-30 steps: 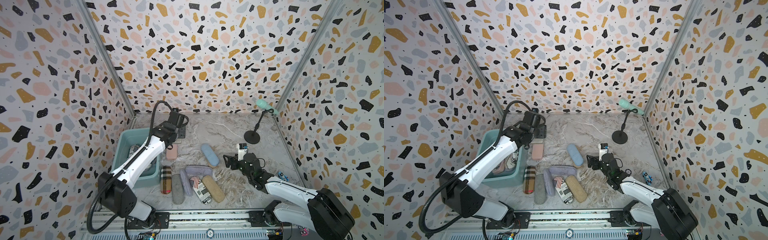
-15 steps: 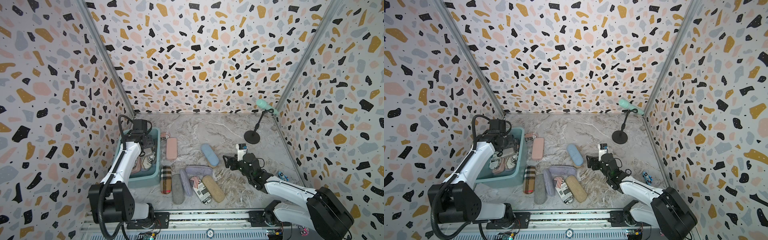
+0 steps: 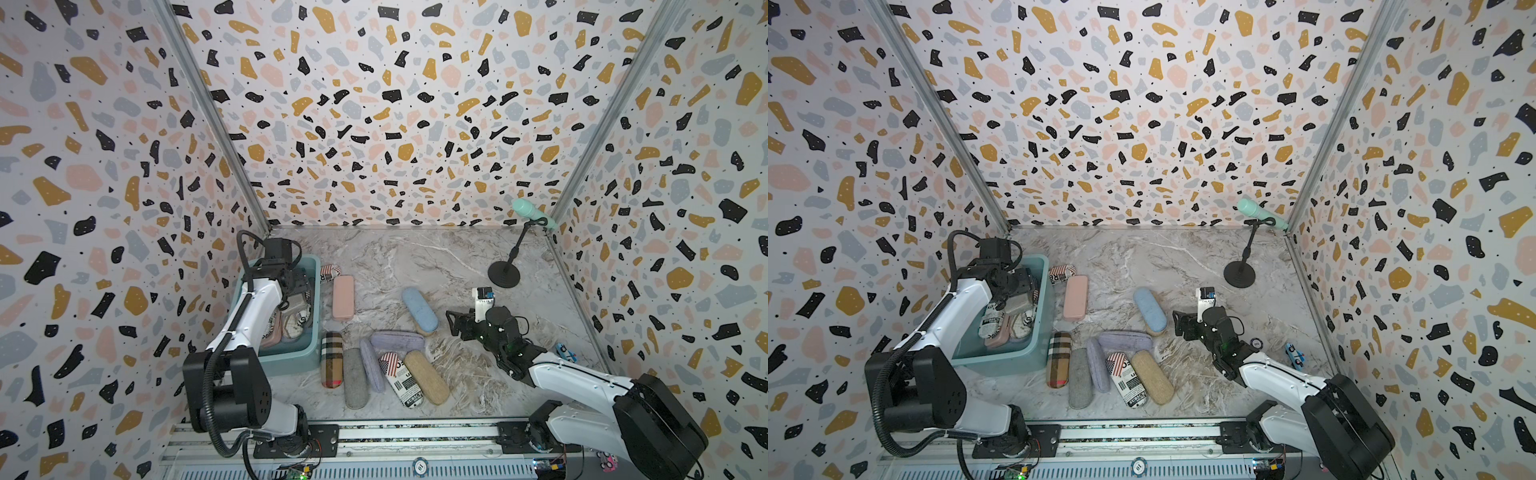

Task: Put the glasses cases into the storage boxes
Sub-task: Place the glasses case in the storage box, then pick up the glasses case at the center of the board.

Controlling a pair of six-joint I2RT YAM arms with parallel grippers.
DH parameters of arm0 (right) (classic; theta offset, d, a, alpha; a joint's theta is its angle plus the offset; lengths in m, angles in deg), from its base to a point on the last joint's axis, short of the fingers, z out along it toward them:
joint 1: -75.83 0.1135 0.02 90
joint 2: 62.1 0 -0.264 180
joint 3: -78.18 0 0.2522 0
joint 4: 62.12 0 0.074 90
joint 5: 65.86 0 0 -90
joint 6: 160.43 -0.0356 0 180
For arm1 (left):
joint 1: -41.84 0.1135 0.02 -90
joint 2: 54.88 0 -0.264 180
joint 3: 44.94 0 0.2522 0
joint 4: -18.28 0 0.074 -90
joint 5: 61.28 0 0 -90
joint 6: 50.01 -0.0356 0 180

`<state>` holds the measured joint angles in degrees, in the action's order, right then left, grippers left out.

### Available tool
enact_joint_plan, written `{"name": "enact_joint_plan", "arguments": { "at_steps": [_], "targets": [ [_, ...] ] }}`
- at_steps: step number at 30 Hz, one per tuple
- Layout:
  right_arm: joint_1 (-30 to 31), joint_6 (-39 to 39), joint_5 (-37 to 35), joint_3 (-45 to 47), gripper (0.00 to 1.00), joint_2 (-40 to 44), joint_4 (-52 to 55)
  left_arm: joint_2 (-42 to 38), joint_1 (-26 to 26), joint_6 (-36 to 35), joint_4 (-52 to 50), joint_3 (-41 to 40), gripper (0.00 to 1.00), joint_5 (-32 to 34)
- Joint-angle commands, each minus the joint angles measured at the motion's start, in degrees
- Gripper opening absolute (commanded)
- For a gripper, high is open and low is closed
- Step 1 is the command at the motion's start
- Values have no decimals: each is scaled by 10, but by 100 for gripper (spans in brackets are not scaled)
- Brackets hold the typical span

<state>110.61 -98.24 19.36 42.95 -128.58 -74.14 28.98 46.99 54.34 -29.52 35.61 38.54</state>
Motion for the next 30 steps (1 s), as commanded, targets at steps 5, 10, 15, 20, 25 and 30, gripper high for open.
{"name": "enact_joint_plan", "arguments": {
  "at_steps": [5, 10, 15, 20, 25, 30],
  "targets": [
    [3, 5, -6, -12, 87, 8, -3, -7, 3, 3, 11, 34, 86, -11],
    [2, 5, -4, -12, 87, 5, -3, -26, 3, 12, 8, 41, 82, -51],
    [3, 4, -5, -12, 87, 3, -4, -67, -14, 40, 34, 31, 76, -112],
    [3, 4, -5, -12, 87, 0, -6, -91, -96, 63, 42, 23, 76, -80],
    [4, 5, -8, -12, 87, -1, -7, -75, -226, 97, 58, 12, 75, 8],
    [3, 12, -21, -13, 88, 2, -1, -37, -318, 113, 61, 20, 76, 132]
  ]
}}
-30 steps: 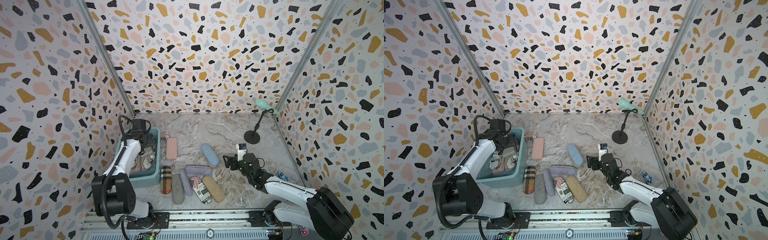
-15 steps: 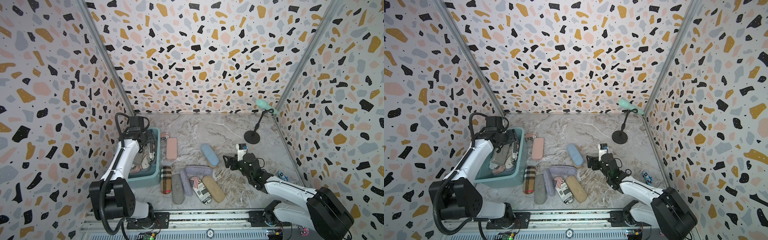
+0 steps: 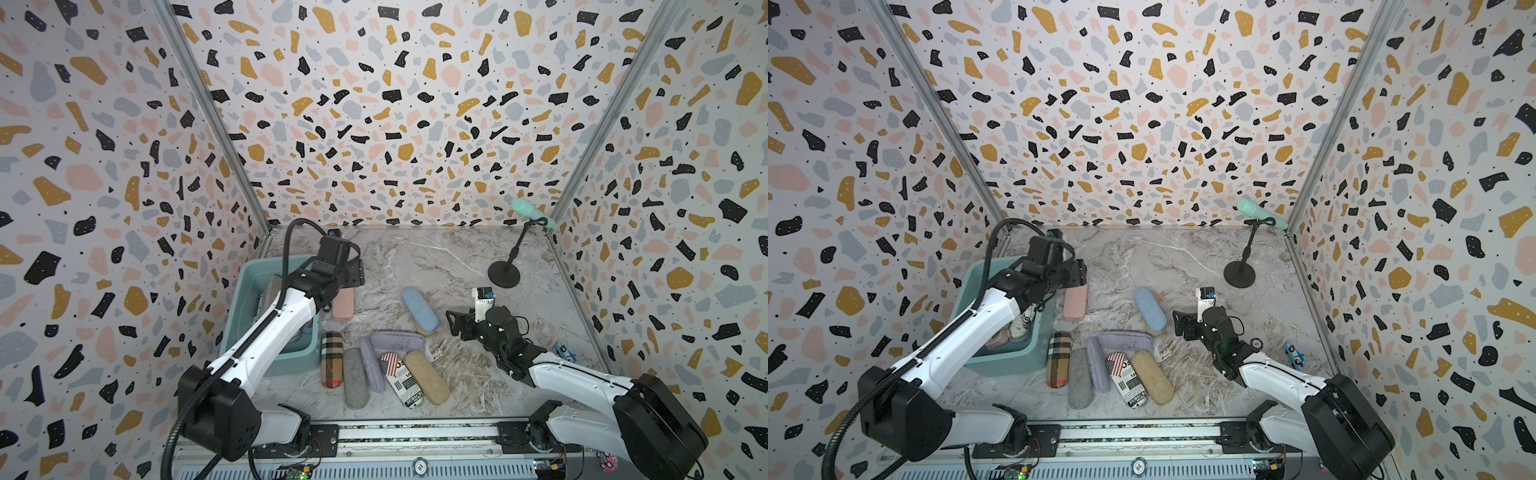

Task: Put the glasses cases into the storage boxes
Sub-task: Pick up the glasses case at the center of the board.

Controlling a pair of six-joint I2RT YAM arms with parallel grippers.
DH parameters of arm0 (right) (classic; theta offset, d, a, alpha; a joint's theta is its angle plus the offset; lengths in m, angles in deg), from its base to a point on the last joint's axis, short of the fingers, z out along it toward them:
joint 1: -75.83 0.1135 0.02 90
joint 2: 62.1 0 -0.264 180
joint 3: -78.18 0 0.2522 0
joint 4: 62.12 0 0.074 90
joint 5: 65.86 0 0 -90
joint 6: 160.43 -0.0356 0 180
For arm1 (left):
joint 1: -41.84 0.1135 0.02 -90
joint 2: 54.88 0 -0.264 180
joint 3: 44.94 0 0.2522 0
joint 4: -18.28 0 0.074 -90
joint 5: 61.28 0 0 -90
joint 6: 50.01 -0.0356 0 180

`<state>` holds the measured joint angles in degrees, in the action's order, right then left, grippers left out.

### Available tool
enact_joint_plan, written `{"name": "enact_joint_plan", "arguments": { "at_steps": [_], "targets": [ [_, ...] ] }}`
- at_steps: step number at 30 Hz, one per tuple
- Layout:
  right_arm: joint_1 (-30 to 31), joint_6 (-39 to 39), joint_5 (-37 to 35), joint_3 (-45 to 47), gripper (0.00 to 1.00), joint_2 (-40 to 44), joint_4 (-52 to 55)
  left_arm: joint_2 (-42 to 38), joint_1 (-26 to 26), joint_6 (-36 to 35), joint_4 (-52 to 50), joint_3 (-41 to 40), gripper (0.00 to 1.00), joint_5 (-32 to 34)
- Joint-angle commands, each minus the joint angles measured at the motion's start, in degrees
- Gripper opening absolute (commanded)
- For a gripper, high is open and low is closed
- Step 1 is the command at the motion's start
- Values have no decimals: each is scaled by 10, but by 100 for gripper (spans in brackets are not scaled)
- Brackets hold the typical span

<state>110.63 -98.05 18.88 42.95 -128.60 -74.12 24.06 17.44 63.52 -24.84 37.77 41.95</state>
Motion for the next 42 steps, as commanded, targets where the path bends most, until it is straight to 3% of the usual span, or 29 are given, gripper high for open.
{"name": "enact_joint_plan", "arguments": {
  "at_steps": [1, 8, 12, 18, 22, 28, 35, 42],
  "targets": [
    [3, 10, -19, -12, 88, 6, 0, 17, -36, 25, 18, -5, 76, 120],
    [4, 11, -20, -8, 90, 15, -3, 89, -52, 42, 10, -4, 82, 195],
    [4, 12, -19, -8, 92, 14, -2, 158, -52, 45, -9, 13, 92, 204],
    [4, 13, -16, -11, 93, 10, 1, 203, -42, 52, 17, 1, 100, 202],
    [4, 13, -15, -11, 93, 9, 1, 209, -10, 50, 53, -24, 100, 147],
    [4, 14, -18, -12, 93, -3, -3, 247, 9, 19, 65, -27, 99, 115],
    [4, 13, -18, -14, 92, -12, -4, 263, 37, 32, 78, -37, 92, 104],
    [4, 13, -16, -16, 91, -13, -3, 282, 51, 8, 84, -37, 90, 83]
  ]
}}
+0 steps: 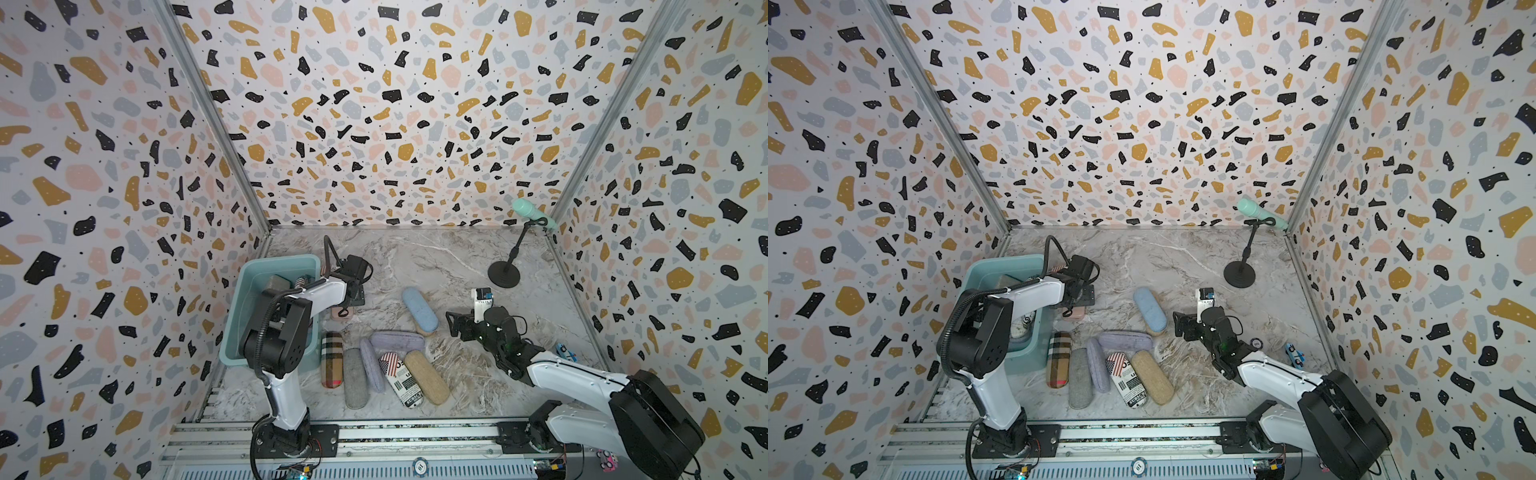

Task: Put the glasses cases into the storage boxes
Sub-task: Pick up the glasses case at the center of the board.

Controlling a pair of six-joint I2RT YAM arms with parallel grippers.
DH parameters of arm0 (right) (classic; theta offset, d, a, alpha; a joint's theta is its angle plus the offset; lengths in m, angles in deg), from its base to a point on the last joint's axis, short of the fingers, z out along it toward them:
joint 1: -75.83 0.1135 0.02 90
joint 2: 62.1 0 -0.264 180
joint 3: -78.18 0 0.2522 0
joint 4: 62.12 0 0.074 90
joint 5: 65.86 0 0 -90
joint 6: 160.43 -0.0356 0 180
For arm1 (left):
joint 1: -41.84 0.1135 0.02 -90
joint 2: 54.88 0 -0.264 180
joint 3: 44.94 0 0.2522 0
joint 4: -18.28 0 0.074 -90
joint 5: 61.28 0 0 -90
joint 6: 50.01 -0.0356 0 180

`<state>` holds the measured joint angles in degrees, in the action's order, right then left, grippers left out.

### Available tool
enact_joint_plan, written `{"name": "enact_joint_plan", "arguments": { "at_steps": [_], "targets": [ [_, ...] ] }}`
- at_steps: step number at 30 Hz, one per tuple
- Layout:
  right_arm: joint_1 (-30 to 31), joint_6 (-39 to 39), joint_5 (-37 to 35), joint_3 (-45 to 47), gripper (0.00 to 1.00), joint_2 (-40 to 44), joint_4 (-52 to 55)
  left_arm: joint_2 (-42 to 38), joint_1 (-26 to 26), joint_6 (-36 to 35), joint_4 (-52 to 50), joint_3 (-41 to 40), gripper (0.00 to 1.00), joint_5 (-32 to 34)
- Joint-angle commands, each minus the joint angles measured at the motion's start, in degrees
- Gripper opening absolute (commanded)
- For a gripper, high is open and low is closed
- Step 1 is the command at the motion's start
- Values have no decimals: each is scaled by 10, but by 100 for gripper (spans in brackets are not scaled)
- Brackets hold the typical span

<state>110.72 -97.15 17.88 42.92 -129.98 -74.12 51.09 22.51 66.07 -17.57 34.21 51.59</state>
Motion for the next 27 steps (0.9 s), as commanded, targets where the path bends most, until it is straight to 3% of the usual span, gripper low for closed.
{"name": "enact_joint_plan", "arguments": {
  "at_steps": [1, 11, 27],
  "targets": [
    [3, 4, -6, -15, 91, 1, -1, 15, 1, -22, 16, -2, 90, -20],
    [3, 3, -10, -16, 88, 3, 2, 38, 2, -37, 5, 13, 70, -45],
    [3, 1, -10, -15, 87, 3, 2, -27, -18, -58, 7, 16, 65, -60]
  ]
}}
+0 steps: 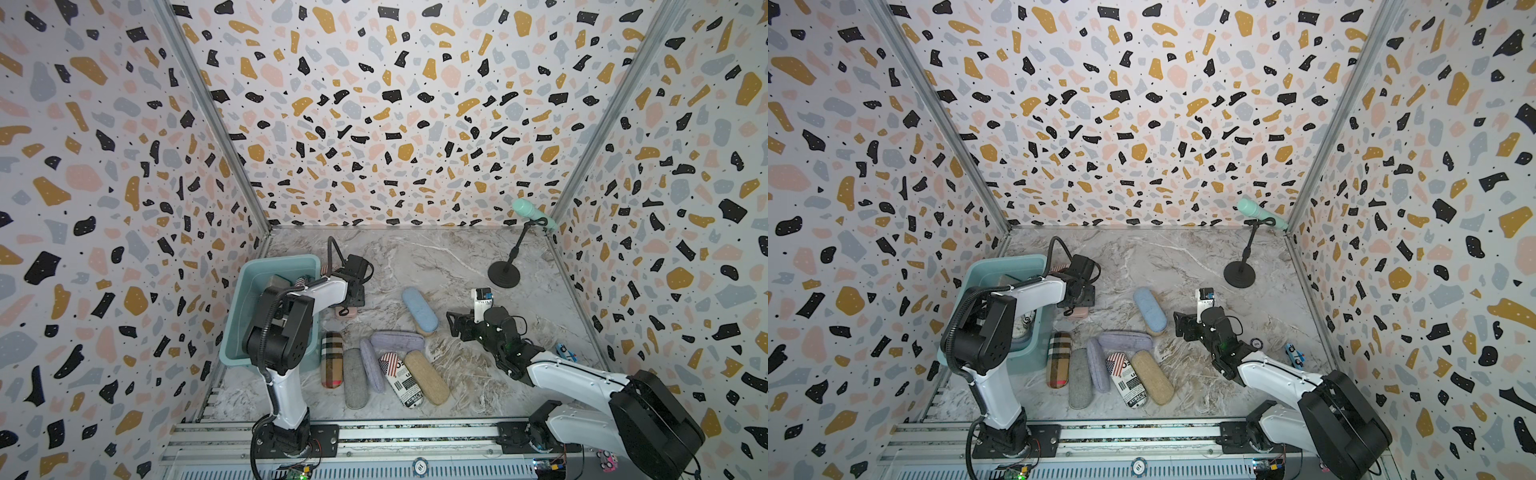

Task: Put the glasses cases into the storage boxes
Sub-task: Pick up the glasses case at the center of the board.

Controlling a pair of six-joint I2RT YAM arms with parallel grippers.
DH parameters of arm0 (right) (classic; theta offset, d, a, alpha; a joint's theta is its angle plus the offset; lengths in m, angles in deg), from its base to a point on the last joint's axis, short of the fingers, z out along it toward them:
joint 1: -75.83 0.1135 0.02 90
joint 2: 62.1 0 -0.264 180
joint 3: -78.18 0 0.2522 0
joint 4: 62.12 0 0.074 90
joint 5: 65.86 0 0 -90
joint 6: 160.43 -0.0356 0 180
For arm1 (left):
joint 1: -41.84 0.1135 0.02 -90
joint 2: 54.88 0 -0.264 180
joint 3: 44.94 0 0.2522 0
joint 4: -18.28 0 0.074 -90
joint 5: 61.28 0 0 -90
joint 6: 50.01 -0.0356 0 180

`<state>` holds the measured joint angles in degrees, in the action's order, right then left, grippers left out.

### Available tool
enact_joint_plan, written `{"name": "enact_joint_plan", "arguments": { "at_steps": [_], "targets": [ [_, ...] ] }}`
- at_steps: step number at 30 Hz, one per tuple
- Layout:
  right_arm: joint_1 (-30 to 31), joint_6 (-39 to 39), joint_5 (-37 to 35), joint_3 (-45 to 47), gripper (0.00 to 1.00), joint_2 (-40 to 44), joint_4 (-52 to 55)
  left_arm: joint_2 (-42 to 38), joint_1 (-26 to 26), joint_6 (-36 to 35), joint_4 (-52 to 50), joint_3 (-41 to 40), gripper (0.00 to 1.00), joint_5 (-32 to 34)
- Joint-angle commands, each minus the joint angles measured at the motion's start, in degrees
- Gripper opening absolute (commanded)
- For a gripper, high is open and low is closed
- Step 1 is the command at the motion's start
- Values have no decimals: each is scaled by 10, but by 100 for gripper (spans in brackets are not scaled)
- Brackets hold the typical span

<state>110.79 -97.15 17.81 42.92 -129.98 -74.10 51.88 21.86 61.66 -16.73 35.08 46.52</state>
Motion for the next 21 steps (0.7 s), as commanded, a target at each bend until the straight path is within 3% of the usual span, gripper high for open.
{"name": "enact_joint_plan", "arguments": {
  "at_steps": [1, 10, 21],
  "targets": [
    [3, 0, -9, -15, 87, 2, 0, -44, -16, -16, -1, 9, 65, -9],
    [3, 0, -9, -15, 87, 4, 0, -118, -60, -33, -16, 50, 63, -15],
    [3, -2, -10, -14, 86, 11, 1, -217, -59, -39, -81, 107, 62, 49]
  ]
}}
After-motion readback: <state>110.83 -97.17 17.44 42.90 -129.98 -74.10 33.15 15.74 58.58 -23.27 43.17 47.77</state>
